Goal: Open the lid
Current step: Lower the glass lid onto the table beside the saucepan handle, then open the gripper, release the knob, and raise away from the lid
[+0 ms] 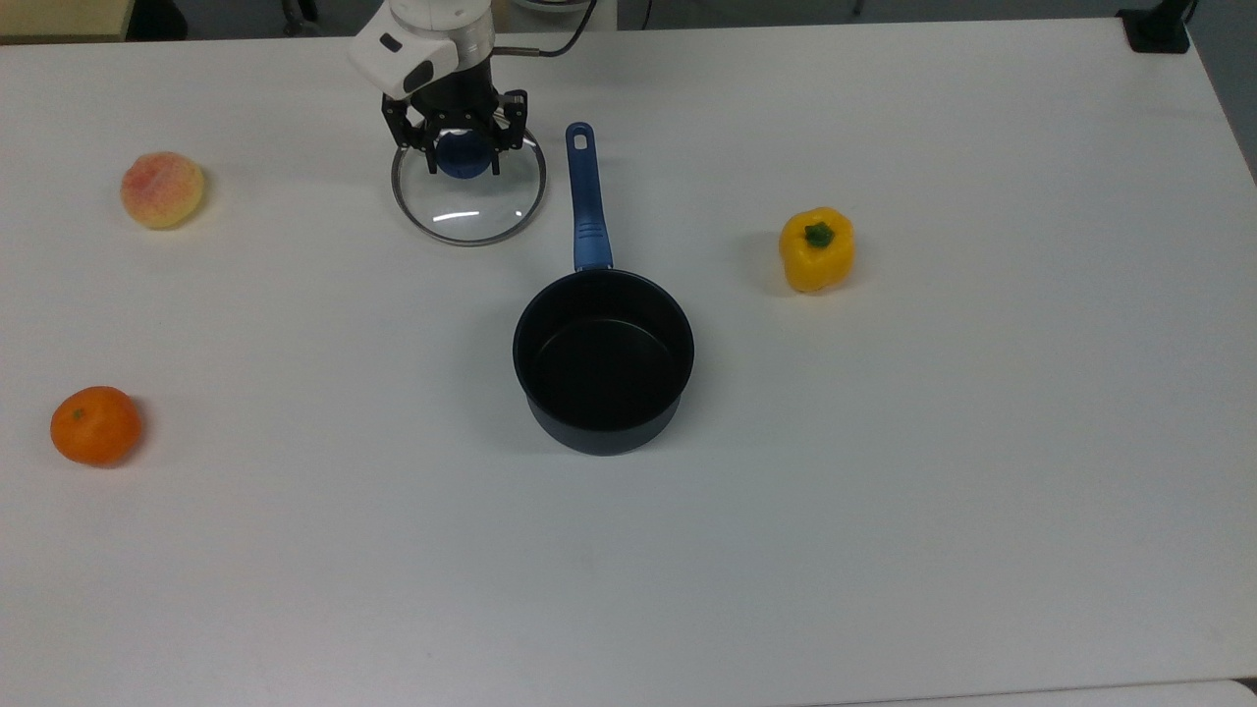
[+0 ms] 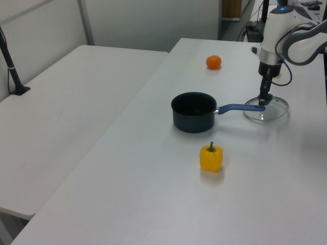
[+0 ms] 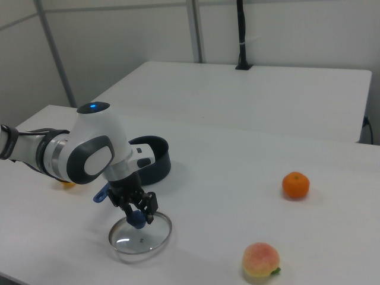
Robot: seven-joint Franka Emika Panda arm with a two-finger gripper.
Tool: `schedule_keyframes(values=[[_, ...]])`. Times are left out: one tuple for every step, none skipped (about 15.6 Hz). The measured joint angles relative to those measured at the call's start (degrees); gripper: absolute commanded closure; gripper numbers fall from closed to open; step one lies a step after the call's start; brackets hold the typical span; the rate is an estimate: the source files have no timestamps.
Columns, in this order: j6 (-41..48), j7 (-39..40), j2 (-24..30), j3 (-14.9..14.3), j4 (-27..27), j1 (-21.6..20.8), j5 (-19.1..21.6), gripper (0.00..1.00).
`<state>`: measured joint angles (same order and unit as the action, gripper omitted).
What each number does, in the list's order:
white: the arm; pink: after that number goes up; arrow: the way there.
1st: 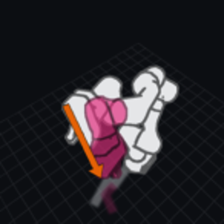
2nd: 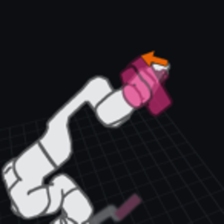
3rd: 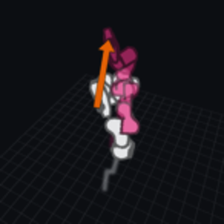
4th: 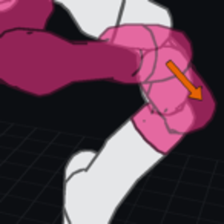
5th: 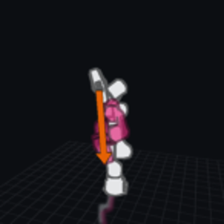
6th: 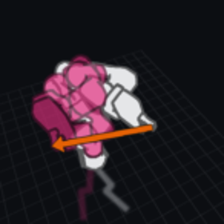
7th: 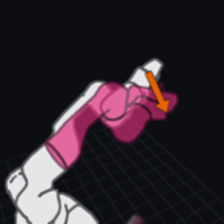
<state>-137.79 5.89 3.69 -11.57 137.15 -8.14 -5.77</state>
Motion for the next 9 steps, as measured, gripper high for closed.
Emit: schedule_keyframes(values=[[0.0,-0.1,-0.2,0.0,0.0,0.0,0.0,0.47],[0.0,-0.1,-0.2,0.0,0.0,-0.1,0.0,0.41],[0.1,-0.2,-0.3,0.0,0.0,-0.1,0.0,0.33],[0.2,-0.2,-0.3,0.0,0.0,-0.1,0.0,0.22],[0.7,-0.2,-0.3,0.0,0.0,-0.1,0.0,0.16],[1.6,-0.2,-0.3,0.1,0.0,-0.1,0.0,0.16],[2.5,-0.5,-0.3,0.2,0.0,-0.1,0.0,0.09],[3.4,-0.8,-0.3,0.4,-0.1,-0.1,0.0,0.0],[4.5,-1.0,-0.3,0.5,-0.4,-0.1,0.0,0.0]])
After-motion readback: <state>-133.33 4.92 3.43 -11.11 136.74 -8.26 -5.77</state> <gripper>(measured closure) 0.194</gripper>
